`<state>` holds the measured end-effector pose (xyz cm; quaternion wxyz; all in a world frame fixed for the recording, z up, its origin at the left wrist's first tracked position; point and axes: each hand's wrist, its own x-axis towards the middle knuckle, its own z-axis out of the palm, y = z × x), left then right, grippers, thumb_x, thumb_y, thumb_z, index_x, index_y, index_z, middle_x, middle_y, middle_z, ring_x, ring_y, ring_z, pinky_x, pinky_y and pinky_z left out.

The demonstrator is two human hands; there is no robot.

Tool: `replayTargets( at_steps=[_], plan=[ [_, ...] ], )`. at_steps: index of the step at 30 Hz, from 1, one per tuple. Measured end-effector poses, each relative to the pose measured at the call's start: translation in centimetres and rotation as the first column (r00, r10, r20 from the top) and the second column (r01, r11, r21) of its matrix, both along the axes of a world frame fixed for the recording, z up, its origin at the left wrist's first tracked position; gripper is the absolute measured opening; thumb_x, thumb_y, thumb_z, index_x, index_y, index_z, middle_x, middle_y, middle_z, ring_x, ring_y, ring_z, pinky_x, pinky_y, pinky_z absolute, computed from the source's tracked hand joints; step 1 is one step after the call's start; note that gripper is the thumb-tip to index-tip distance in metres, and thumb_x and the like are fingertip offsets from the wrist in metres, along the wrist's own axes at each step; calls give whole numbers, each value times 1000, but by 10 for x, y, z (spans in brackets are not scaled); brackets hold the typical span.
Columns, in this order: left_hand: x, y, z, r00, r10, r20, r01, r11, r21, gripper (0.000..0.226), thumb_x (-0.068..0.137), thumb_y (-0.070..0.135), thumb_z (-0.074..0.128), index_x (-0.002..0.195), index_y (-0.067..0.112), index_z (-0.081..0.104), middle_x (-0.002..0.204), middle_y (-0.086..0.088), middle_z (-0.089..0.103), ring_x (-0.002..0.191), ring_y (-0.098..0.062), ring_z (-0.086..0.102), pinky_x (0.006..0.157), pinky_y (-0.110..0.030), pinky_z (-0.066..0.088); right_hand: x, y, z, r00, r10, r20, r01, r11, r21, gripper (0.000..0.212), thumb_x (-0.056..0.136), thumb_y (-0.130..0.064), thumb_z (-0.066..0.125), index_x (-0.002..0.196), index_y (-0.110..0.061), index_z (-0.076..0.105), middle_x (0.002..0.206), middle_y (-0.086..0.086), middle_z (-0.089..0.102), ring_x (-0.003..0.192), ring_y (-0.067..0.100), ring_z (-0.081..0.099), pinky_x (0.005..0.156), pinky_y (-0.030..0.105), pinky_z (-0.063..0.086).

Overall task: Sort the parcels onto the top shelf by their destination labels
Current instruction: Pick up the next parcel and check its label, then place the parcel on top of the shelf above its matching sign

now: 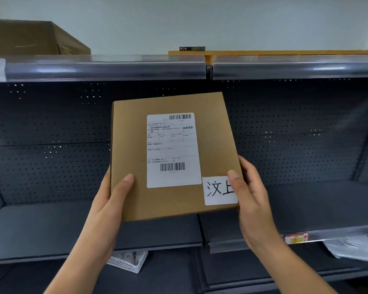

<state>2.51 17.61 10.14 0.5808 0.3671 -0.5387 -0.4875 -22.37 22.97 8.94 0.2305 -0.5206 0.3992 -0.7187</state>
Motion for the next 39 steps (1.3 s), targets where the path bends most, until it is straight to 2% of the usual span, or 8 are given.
replayTargets(
  at_steps=[4, 7, 13, 19, 23, 27, 30, 39],
  plan=[
    [-7, -8, -6, 999, -43, 32, 42, 999, 13, 47, 102, 44, 61, 149, 44, 56, 133, 21, 75, 122, -4, 71, 114, -39, 47, -7, 5, -1, 999, -33, 30, 32, 999, 41, 54, 95, -57, 60, 143, -33, 58, 134, -10, 75, 128, 12, 68, 114, 47, 48],
    [-17, -18, -2, 993, -100, 56, 100, 995, 2, 51, 103, 42, 61, 152, 45, 52, 132, 25, 75, 116, 1, 72, 105, -30, 49, -16, 10, -1, 997, -57, 60, 52, 996, 78, 60, 87, -77, 59, 137, -43, 64, 138, -3, 73, 134, 22, 64, 118, 59, 41],
    [-46, -34, -5, 962, -252, 101, 250, 968, 33, 70, 102, 40, 64, 165, 41, 34, 148, 21, 64, 131, -3, 63, 119, -38, 44, -36, 15, -9, 983, -163, 89, 147, 976, 158, 44, 100, -45, 64, 140, -27, 63, 133, -2, 76, 128, 21, 68, 119, 58, 42],
    [-69, -36, -16, 953, -286, 99, 283, 958, 49, 66, 103, 39, 63, 163, 38, 36, 144, 15, 64, 128, -9, 63, 98, -26, 47, -52, 35, -15, 972, -215, 93, 199, 968, 154, 70, 89, -71, 64, 146, -31, 60, 143, 0, 70, 139, 25, 60, 121, 61, 37],
    [-88, -25, -16, 949, -304, 87, 300, 952, 55, 74, 103, 37, 63, 167, 39, 26, 147, 17, 59, 129, -6, 60, 103, -29, 45, -67, 49, -16, 974, -223, 49, 216, 968, 127, 42, 99, -41, 61, 140, -31, 64, 135, 2, 75, 130, 26, 67, 114, 53, 47],
    [-122, -10, -9, 933, -345, 101, 345, 938, 24, 70, 105, 36, 61, 166, 44, 29, 145, 23, 61, 127, 0, 61, 107, -28, 47, -100, 65, -14, 947, -311, 75, 302, 947, 113, 37, 103, -16, 60, 134, -36, 60, 124, 0, 79, 117, 25, 74, 101, 46, 57],
    [-152, 7, -1, 919, -378, 114, 378, 926, 22, 75, 103, 38, 63, 167, 46, 24, 147, 22, 60, 130, -4, 61, 119, -38, 43, -130, 81, -11, 935, -344, 90, 334, 936, 113, 37, 104, -15, 60, 133, -37, 59, 124, 1, 78, 116, 25, 74, 99, 47, 58],
    [-248, 64, 16, 903, -409, 135, 413, 911, -7, 82, 99, 44, 69, 164, 55, 21, 147, 27, 60, 133, -5, 60, 123, -43, 40, -232, 144, 12, 941, -337, 27, 336, 941, 44, 40, 100, -18, 60, 135, -36, 59, 123, -2, 79, 113, 21, 75, 90, 32, 63]
  ],
)
